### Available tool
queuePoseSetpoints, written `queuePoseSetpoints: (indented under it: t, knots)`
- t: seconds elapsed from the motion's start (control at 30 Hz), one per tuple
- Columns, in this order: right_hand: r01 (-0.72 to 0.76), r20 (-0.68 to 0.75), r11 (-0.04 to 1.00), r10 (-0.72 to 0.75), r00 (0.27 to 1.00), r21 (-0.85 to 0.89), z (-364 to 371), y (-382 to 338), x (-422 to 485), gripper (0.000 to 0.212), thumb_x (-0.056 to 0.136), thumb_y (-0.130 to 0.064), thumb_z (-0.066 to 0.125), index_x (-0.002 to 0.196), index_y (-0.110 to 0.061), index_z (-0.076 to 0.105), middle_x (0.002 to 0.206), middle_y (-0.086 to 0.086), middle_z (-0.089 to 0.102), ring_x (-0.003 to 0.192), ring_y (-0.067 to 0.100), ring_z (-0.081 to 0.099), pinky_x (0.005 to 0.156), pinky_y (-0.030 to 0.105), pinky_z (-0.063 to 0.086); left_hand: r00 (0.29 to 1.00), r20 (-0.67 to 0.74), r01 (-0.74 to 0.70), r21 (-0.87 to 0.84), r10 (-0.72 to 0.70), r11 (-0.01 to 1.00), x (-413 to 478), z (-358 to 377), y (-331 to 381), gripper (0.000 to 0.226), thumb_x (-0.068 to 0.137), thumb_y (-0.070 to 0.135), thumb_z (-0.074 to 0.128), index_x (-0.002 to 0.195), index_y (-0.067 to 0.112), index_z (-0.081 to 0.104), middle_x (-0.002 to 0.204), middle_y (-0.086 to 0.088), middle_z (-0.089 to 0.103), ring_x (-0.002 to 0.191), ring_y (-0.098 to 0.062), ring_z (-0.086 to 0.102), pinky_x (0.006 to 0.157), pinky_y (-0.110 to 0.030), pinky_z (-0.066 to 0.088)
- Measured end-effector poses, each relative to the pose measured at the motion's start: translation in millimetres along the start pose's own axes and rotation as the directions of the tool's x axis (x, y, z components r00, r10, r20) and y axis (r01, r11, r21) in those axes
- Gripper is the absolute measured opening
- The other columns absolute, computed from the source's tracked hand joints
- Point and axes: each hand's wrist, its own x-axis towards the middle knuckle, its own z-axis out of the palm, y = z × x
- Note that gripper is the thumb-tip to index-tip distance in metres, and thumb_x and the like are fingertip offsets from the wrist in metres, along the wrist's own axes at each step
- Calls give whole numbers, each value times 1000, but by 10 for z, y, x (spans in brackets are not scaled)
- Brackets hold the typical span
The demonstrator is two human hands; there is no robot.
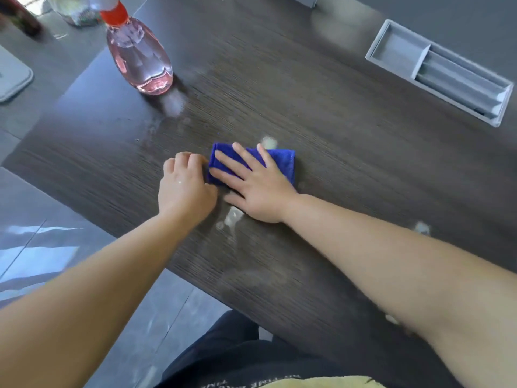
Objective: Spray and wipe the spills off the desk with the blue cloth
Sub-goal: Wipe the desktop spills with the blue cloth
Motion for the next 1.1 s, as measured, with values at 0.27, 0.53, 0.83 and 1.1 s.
queuePoseSetpoints:
  t: [0.27, 0.53, 0.83, 1.1]
  knots:
    - [-661, -95, 740, 672, 735, 122, -46, 438, -78, 55, 99, -48, 23, 150, -32, 10, 160, -7, -1, 146, 25, -4, 114, 54, -3, 997, 38, -66, 45, 64, 997, -353, 181, 87, 46, 84, 21, 53, 129, 16, 46, 139, -4, 36, 129, -28, 27, 102, -35, 31]
    - [-184, -47, 982, 182, 982, -33, 121, 279, -749, 52, 98, -48, 29, 147, -36, 23, 158, -8, 14, 146, 25, 9, 114, 52, 3, 998, 24, -65, 99, 62, 993, -773, 307, 74, 49, 86, 27, 54, 133, 20, 44, 142, -3, 34, 132, -28, 25, 107, -36, 26]
    - [-98, 92, 995, 98, 991, -7, 258, -616, -1066, 60, 96, -55, 21, 150, -35, 2, 159, -8, -10, 145, 24, -14, 112, 51, -13, 995, -11, 97, 32, -97, 995, -1251, 420, -56, 52, 83, 20, 54, 133, 15, 44, 140, -7, 36, 131, -30, 28, 105, -38, 28]
    - [-464, 36, 884, 463, 886, 60, 213, -434, -818, 57, 99, -51, 18, 151, -32, 3, 159, -7, -10, 145, 25, -13, 113, 54, -9, 995, 21, 95, -62, -94, 994, -1440, 408, -312, 54, 85, 17, 53, 137, 15, 41, 144, -5, 31, 138, -24, 20, 109, -39, 29]
